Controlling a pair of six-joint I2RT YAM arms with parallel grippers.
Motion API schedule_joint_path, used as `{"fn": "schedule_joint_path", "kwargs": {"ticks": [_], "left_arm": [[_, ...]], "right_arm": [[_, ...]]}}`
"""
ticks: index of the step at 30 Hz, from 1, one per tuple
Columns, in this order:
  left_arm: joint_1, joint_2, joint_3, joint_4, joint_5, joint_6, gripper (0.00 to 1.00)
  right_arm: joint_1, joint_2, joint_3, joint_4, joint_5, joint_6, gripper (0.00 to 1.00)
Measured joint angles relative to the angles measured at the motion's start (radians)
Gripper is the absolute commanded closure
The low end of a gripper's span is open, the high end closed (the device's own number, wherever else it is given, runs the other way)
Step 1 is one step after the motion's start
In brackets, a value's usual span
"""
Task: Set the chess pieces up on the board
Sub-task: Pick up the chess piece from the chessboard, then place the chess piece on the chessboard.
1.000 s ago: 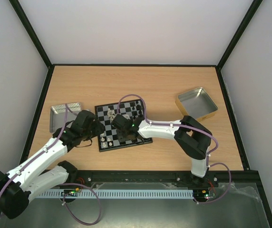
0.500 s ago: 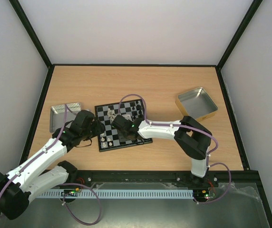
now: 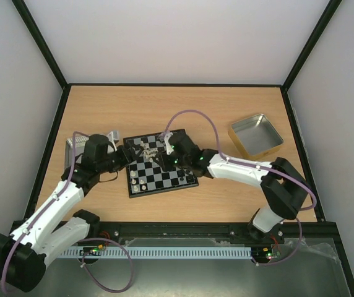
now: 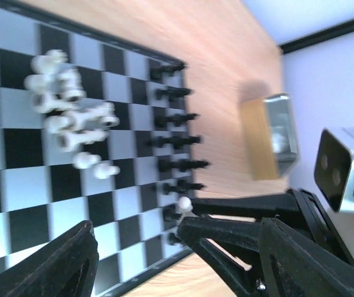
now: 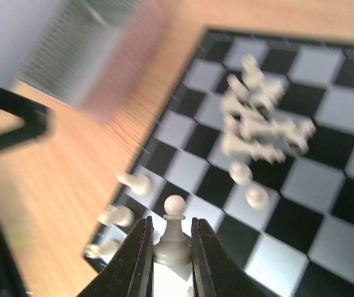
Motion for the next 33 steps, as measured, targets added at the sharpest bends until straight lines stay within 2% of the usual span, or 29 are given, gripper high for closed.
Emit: {"fn": "schedule_joint_path", "kwargs": {"ticks": [5,10,13,22,30,33], "left_arm": [[0.027,-0.002,-0.001,0.138,0.174,-0.024,0.29],[0.041,-0.001,-0.018,0.240,0.294,-0.055,0.47],[0.053,0.001,-0.054,0.300,0.348,-0.089,0.53],[0.061,-0.021,-0.103,0.353,0.407,-0.165,0.73],[0.075,-0.046,-0.163,0.430,0.459,-0.251,0.78],[0.075,-0.046,-0.164,0.447,0.467,-0.266,0.85]], "right_arm": [[-0.050,-0.064,0.000,0.120,-0.195,-0.119,0.88],[-0.051,-0.093,-0.002,0.156,-0.335,-0.200,0.87],[-0.051,-0.118,-0.019,0.175,-0.381,-0.224,0.87],[-0.051,-0.151,-0.062,0.238,-0.401,-0.232,0.87],[-0.051,-0.151,-0.077,0.274,-0.375,-0.217,0.87],[-0.051,-0.151,-0.079,0.285,-0.369,-0.208,0.87]]}}
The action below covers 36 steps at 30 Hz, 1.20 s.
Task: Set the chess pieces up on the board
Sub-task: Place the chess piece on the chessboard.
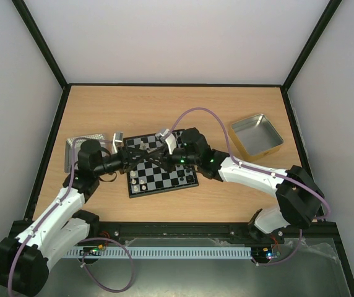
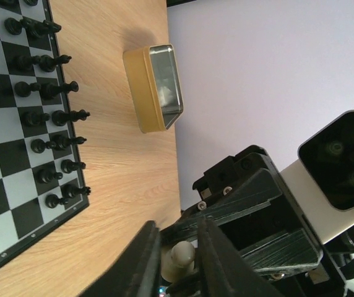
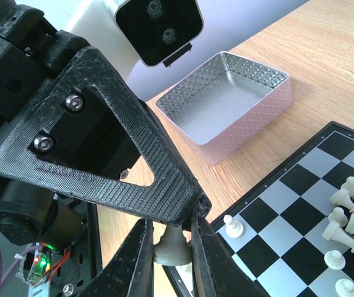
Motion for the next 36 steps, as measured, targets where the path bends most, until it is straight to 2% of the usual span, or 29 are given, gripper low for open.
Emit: {"fn": "schedule_joint_path", "kwargs": {"ticks": [4,5,9,13,19,23,26,30,36], "left_arm": [[0.001,0.000,-0.003,0.020,0.006,-0.014,0.94],[0.001,0.000,-0.004,0.022,0.006,-0.017,0.95],[0.003,0.000,-0.005,0.019,0.001,-0.009,0.97],[0.003,0.002,0.013,-0.097,-0.076,0.085,0.97],[-0.042,0.040,0.090,-0.303,-0.328,0.266,0.98],[-0.202,0.108,0.145,-0.400,-0.571,0.341,0.98],[-0.332,0.187,0.183,-0.442,-0.759,0.367,0.98],[-0.454,0.305,0.211,-0.472,-0.951,0.380,0.98],[-0.529,0.472,0.246,-0.506,-1.125,0.373,0.98]], "right_arm": [[0.000,0.000,0.000,0.005,0.005,0.005,0.84],[0.000,0.000,0.000,0.005,0.007,0.008,0.80],[0.001,0.000,0.000,0.005,0.029,0.032,0.54],[0.001,-0.004,-0.013,0.010,0.077,0.062,0.44],[0.002,-0.086,-0.135,0.031,0.229,0.142,0.43],[0.002,-0.141,-0.194,0.043,0.405,0.228,0.44],[0.002,-0.147,-0.214,0.047,0.518,0.290,0.44],[0.002,-0.141,-0.227,0.045,0.601,0.339,0.44],[0.002,-0.131,-0.228,0.045,0.635,0.365,0.44]]}}
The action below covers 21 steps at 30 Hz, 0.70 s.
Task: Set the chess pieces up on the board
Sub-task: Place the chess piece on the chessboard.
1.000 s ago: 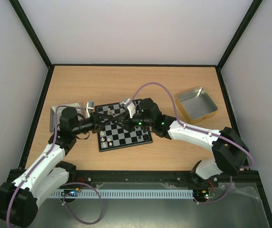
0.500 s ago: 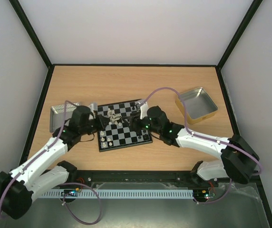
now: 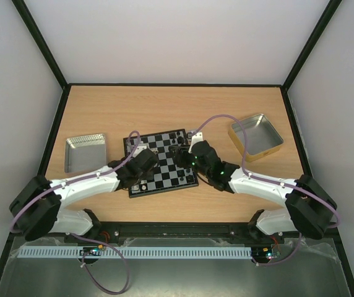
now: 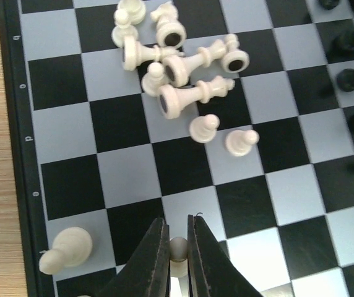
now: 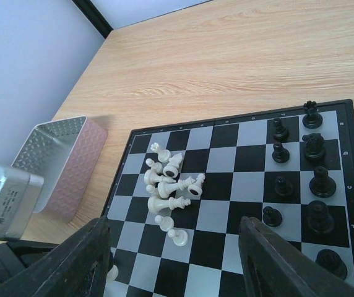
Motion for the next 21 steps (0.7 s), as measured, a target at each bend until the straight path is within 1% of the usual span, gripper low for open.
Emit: {"fn": "schedule_joint_path", "kwargs": {"ticks": [6,14,21], "left_arm": [[-0.004,0.049,0.000,0.003,-0.055,-0.011,0.97],[0.016,0.104,-0.019,0.043,-0.051,-0.010,0.96],[0.022,0.103,-0.048,0.080,-0.052,-0.010,0.90]], "right_arm": [[0.000,0.010,-0.001,0.000,0.002,0.004,0.44],[0.000,0.027,-0.001,0.000,-0.006,0.023,0.44],[0.000,0.040,-0.001,0.000,-0.021,0.027,0.44]]}}
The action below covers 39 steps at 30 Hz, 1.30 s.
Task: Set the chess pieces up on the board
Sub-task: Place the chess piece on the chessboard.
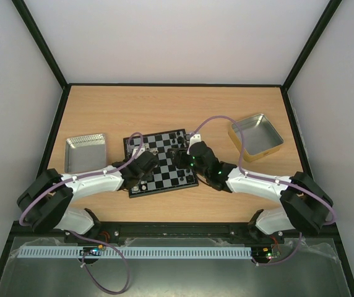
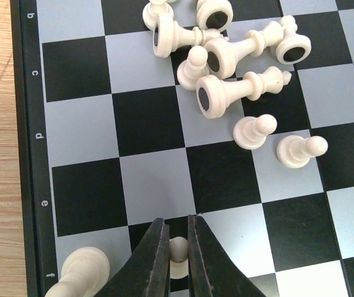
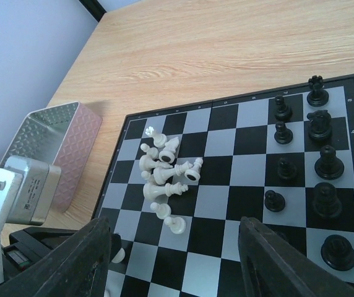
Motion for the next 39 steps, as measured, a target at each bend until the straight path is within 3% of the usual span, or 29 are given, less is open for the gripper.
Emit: {"fn": "schedule_joint_path", "kwargs": {"ticks": [7,23,32,36,39], "left_arm": [[0.001,0.000,-0.005,0.002,0.005,0.003,0.84],[0.001,-0.081,-0.005,-0.034,0.008,0.002,0.83],[0.028,-0.081,-0.004,-0.053,0.025,0.003,0.64],[0.072,-0.081,0.010,-0.058,0.041,0.021,0.64],[0.101,-0.076,0.023,-0.054,0.060,0.038,0.70]], "right_arm": [[0.000,0.007,0.000,0.000,-0.015,0.003,0.44],[0.000,0.008,0.005,-0.015,-0.048,0.018,0.44],[0.000,0.025,0.016,-0.024,-0.072,0.023,0.44],[0.000,0.047,0.022,-0.024,-0.090,0.029,0.45],[0.000,0.057,0.022,-0.024,-0.104,0.035,0.45]]}}
